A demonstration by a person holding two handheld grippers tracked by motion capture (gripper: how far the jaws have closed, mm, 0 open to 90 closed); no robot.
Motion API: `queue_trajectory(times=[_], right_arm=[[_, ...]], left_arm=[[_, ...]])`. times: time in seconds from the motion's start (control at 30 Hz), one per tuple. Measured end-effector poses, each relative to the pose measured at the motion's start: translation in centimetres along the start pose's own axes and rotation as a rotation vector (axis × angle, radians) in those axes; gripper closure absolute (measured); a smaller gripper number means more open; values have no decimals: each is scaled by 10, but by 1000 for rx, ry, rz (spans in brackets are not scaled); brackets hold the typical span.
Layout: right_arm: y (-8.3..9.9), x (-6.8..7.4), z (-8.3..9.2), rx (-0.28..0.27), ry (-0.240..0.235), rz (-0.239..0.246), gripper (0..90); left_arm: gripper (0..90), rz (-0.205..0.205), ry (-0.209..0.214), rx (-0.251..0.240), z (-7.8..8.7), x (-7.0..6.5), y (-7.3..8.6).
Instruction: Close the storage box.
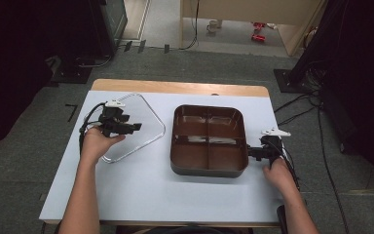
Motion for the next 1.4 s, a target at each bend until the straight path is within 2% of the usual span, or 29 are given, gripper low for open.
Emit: queue_trajectory(times=[0.1, 0.27, 0.57, 0.63, 0.7, 0.73, 0.83, 1.0, 1.13, 1.23, 1.33, 1.4], right_arm=[[0, 0, 0, -1, 0, 1, 87], [0, 0, 0, -1, 0, -2, 88], [0, 0, 0, -2, 0, 0, 88], [0, 0, 0, -2, 0, 0, 88], [0, 0, 0, -1, 0, 0, 88], [0, 0, 0, -2, 0, 0, 88], [0, 0, 0, -2, 0, 0, 88], [0, 0, 0, -2, 0, -1, 88], [0, 0, 0, -2, 0, 0, 88], [0, 0, 0, -2, 0, 1, 88], [0, 0, 0, -2, 0, 0, 88], [0, 0, 0, -2, 0, 0, 88]], left_arm=[[331, 5, -28, 3, -3, 8, -1], [346, 26, -66, -26, -5, 23, 1], [346, 56, -108, -12, -20, 38, 11], [349, 74, -109, -3, -24, 42, 14], [376, 96, -113, -39, -23, 45, 17], [390, 109, -129, -43, -23, 47, 18], [395, 131, -137, -20, -25, 51, 24], [426, 125, -144, 28, -34, 52, 31], [498, 96, -188, 21, -36, 51, 33], [561, 95, -171, 11, -36, 50, 33], [584, 87, -186, 16, -36, 49, 31], [587, 99, -194, 18, -35, 50, 31]])
Point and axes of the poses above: each handheld gripper's, and its own axes: z roughly backward along the jaws, y roughly out of its underside, x roughly to its left, the point moved 2 cm from there along -z, roughly forward along the jaws, and after that the axes turned 1 degree about -y, right-handed, at the moved point
